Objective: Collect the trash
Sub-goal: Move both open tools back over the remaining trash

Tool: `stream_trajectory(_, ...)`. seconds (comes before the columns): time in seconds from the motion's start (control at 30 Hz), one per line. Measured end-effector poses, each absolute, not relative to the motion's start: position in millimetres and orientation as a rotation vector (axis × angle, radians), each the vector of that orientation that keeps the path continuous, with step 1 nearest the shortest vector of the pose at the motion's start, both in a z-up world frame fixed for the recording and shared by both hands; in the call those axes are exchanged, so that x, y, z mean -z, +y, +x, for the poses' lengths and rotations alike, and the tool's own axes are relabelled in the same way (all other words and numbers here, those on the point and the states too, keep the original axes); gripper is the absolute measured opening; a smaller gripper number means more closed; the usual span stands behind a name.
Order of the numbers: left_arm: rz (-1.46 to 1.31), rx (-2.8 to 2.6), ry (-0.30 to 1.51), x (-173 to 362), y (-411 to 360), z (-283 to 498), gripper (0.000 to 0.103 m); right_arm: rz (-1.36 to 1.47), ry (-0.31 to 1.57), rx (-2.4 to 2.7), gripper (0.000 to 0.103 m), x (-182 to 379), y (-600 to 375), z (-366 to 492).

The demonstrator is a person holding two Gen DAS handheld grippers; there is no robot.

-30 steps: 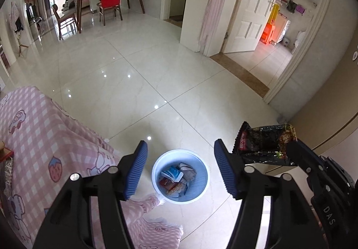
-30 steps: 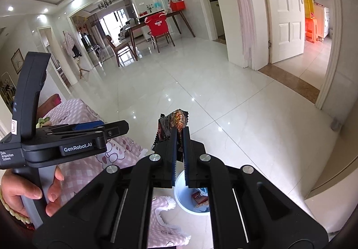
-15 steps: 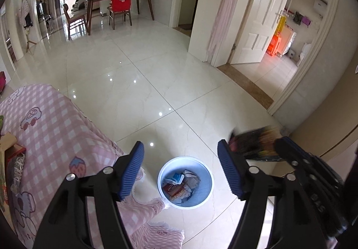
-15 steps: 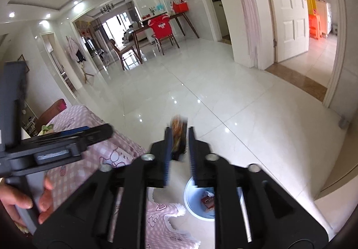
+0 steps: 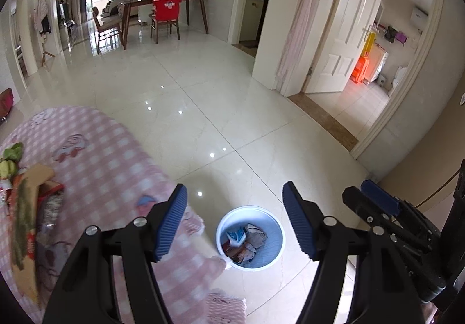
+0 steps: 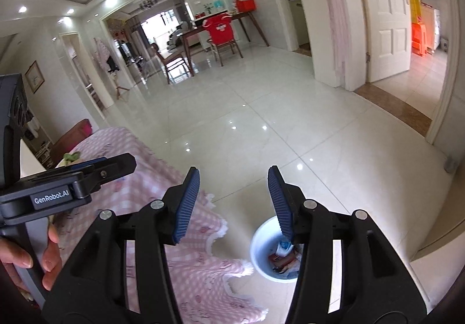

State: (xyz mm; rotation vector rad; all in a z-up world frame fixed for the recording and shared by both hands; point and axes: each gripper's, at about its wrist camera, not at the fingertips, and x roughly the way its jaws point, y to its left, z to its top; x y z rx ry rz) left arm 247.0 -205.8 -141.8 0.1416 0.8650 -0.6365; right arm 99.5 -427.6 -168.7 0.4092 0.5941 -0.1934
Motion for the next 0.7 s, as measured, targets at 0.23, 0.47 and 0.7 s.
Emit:
stream_trajectory(0.23,0.102,0.542,0.823,124,-131,256,0.069,0.363,0.598,0.067,0.049,151,-366,125)
stream_trajectory(0.47,0.076,0.382,0.799,110,-32,288,0.069,0.269,0.614,-0.091,0.049,128,-277,174)
stream_trajectory(0.7,0.014,0.221,0.81,112,79,336,0.069,0.17,0.668,-0.223,0.049,118,-185,241)
